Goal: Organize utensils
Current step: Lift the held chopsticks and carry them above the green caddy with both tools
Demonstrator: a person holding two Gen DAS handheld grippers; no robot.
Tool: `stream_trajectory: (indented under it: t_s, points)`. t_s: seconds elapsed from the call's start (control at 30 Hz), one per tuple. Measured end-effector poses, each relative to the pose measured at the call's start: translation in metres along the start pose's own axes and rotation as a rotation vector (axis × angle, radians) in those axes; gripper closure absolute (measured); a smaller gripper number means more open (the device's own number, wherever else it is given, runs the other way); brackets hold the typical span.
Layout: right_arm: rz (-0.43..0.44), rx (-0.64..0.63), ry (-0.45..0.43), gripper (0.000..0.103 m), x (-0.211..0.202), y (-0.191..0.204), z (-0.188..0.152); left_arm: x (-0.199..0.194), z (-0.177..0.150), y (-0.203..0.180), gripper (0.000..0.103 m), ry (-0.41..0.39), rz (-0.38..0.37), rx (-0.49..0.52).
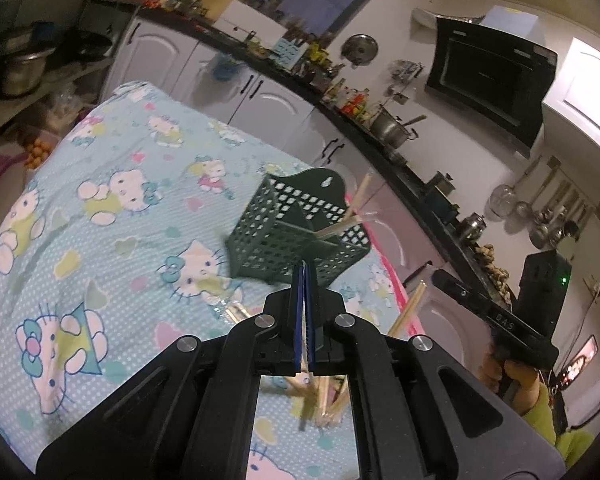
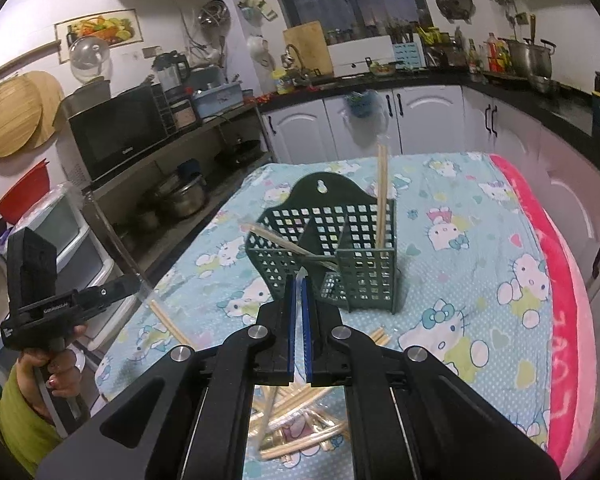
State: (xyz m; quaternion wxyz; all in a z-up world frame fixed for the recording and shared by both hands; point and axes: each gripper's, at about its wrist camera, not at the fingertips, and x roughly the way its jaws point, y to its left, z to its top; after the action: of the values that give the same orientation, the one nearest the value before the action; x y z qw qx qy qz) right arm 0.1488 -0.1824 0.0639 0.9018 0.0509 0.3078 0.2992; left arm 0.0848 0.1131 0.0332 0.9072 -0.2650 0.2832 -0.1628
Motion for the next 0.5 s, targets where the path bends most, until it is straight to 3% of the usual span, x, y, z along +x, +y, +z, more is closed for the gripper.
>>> stream_trajectory:
  t_s: [0.5]
  points:
    - [0.03,-0.047,-0.103,0.101,-0.036,0.014,0.02,0.002,0.027,-0.062,0.103,-0.01,-0.077,0.117]
